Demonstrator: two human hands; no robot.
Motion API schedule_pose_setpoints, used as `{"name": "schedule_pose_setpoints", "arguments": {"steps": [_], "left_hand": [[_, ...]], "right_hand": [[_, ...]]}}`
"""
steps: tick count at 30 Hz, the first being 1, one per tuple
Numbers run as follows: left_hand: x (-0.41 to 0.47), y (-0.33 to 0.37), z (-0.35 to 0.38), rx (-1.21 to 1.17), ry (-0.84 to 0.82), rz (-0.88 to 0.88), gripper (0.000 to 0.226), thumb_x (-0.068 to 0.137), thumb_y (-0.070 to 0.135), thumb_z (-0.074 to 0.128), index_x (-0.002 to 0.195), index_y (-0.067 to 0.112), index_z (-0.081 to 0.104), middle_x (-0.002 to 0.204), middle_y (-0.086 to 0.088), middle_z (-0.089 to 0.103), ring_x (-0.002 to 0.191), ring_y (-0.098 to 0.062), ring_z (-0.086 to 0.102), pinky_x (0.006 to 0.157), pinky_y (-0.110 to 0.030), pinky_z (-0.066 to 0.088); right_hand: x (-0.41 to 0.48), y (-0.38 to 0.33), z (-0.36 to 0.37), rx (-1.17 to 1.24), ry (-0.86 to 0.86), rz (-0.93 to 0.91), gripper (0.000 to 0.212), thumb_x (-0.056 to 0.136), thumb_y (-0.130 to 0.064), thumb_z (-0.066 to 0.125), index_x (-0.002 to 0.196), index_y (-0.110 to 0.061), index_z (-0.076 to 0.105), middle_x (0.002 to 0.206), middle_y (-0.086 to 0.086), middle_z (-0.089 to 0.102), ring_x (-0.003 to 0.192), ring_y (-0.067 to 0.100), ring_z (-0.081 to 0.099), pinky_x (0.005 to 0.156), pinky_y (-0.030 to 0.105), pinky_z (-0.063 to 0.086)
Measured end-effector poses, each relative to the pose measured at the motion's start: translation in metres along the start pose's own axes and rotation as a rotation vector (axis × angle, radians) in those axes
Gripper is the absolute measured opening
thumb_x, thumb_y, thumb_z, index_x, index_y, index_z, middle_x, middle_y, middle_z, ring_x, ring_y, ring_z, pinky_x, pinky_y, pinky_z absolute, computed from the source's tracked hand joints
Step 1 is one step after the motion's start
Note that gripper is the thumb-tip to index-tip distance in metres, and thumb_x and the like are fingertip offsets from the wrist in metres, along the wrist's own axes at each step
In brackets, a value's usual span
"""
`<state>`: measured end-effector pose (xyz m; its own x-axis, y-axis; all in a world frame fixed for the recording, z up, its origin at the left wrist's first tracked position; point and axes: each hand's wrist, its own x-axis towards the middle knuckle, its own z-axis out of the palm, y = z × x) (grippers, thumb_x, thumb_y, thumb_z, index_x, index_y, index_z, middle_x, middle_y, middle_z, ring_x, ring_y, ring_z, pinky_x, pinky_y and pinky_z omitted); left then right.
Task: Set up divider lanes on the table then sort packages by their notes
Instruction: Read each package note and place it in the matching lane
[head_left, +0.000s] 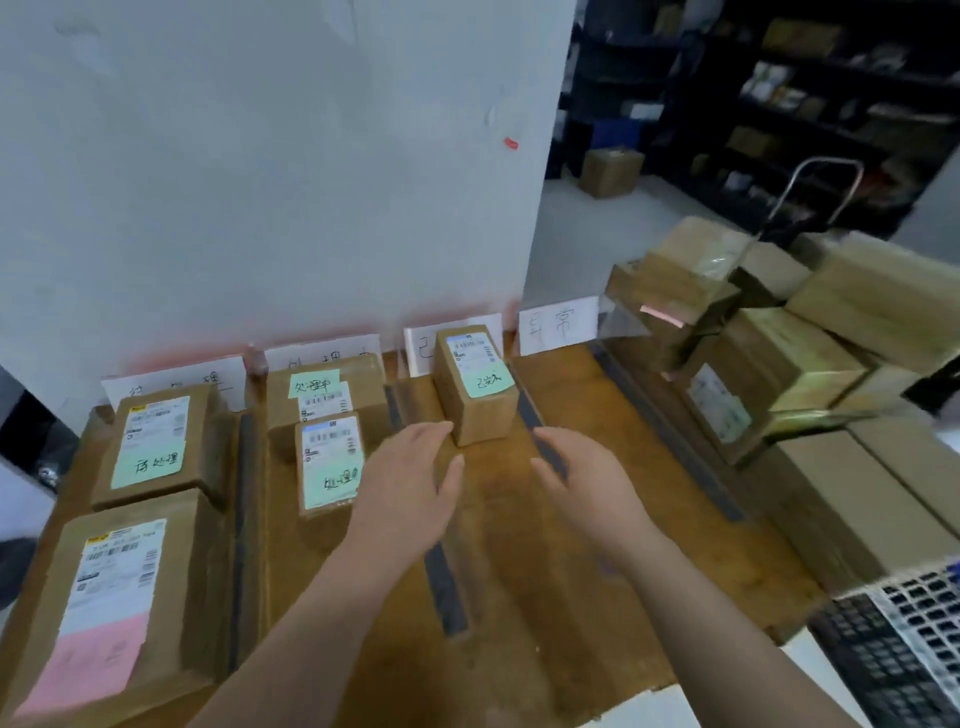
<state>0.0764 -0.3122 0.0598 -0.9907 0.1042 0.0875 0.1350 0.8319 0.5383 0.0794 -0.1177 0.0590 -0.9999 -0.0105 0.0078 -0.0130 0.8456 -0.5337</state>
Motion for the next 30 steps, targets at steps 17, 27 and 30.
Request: {"name": "schedule_pose_setpoints", "arguments": {"steps": [17, 27, 30], "left_hand": [[0.011, 0.295, 0.146, 0.029, -0.097, 0.408, 0.047, 0.1, 0.043, 0.041, 0.144, 0.026, 0.043, 0.145, 0.007, 0.048, 0.132, -0.012, 0.044, 0.109, -0.028, 0.034], [0.07, 0.397, 0.189, 0.022, -0.114, 0.428, 0.049, 0.098, 0.042, 0.048, 0.144, 0.024, 0.043, 0.144, 0.001, 0.049, 0.132, -0.016, 0.045, 0.108, -0.034, 0.04], [0.109, 0.42, 0.191, -0.033, -0.127, 0.398, 0.052, 0.098, 0.039, 0.05, 0.146, 0.024, 0.039, 0.148, 0.0, 0.045, 0.136, -0.017, 0.042, 0.109, -0.036, 0.037]], "right_hand": [[-0.107, 0.25, -0.214, -0.076, 0.217, 0.308, 0.042, 0.098, -0.031, 0.051, 0.139, -0.022, 0.05, 0.133, 0.003, 0.059, 0.113, 0.02, 0.058, 0.086, 0.023, 0.04], [-0.078, 0.342, -0.298, 0.054, 0.3, 0.373, 0.043, 0.096, -0.028, 0.055, 0.138, -0.02, 0.051, 0.138, 0.0, 0.055, 0.124, 0.019, 0.052, 0.099, 0.026, 0.038], [-0.045, 0.364, -0.317, 0.109, 0.34, 0.387, 0.047, 0.096, -0.032, 0.055, 0.14, -0.016, 0.048, 0.14, 0.001, 0.053, 0.126, 0.019, 0.051, 0.103, 0.03, 0.038]]}}
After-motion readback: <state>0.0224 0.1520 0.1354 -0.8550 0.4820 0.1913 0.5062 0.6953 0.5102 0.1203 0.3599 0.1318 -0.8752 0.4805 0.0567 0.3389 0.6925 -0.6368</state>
